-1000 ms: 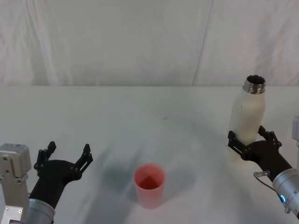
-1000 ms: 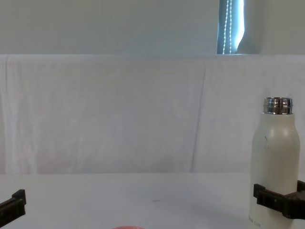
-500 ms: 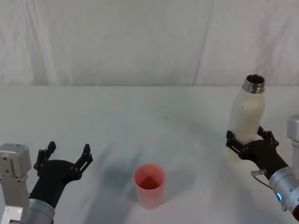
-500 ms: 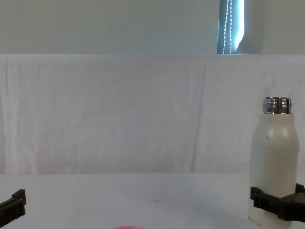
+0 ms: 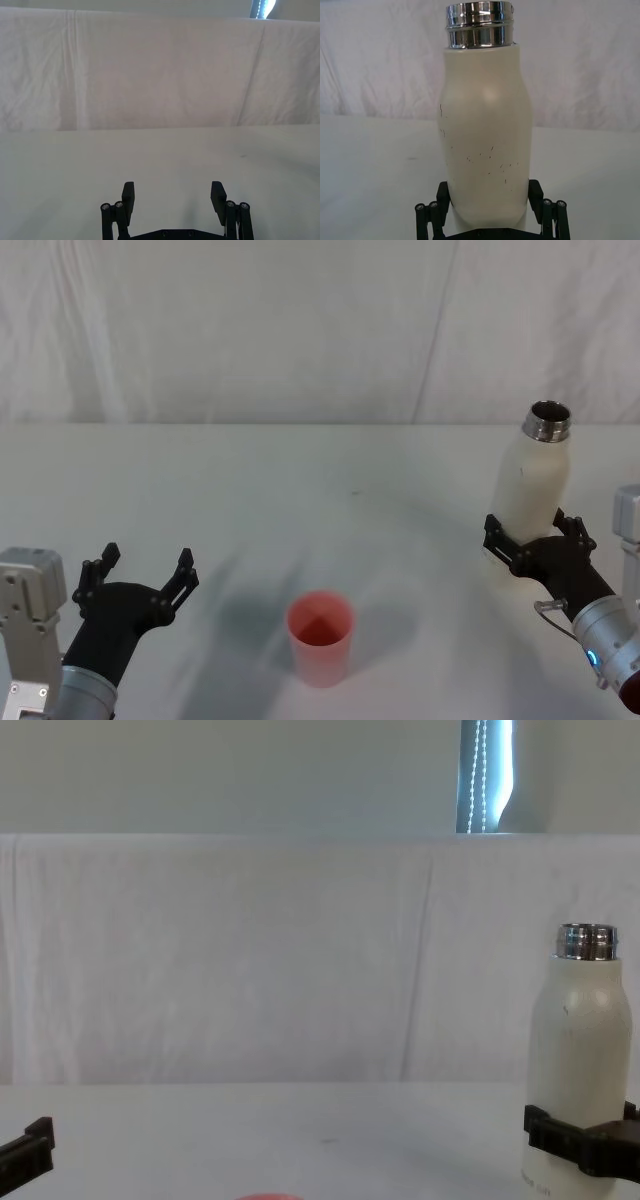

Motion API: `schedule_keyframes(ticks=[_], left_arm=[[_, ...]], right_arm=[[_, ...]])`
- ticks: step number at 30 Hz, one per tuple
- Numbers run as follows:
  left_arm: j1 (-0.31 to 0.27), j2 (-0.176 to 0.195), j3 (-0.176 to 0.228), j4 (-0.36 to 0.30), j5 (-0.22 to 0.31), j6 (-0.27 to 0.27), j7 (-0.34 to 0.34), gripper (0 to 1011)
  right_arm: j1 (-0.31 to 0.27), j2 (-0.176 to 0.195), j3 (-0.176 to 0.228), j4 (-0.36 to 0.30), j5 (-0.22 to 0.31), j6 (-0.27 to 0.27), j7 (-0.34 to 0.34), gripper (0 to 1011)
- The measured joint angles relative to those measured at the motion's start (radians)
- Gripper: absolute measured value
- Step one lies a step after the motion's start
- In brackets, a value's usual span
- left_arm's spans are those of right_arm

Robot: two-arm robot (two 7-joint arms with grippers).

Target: Grasp the thermos with one hand and pour water into the cup lid.

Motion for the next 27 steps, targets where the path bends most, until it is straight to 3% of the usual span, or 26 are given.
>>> schedule_keyframes(ticks=[27], left_arm=[[0.0, 0.0, 0.0, 0.0, 0.0, 0.0, 0.0, 1001]], right_arm=[[0.011, -0.02, 0.005, 0.03, 0.005, -0.035, 0.008, 1003]])
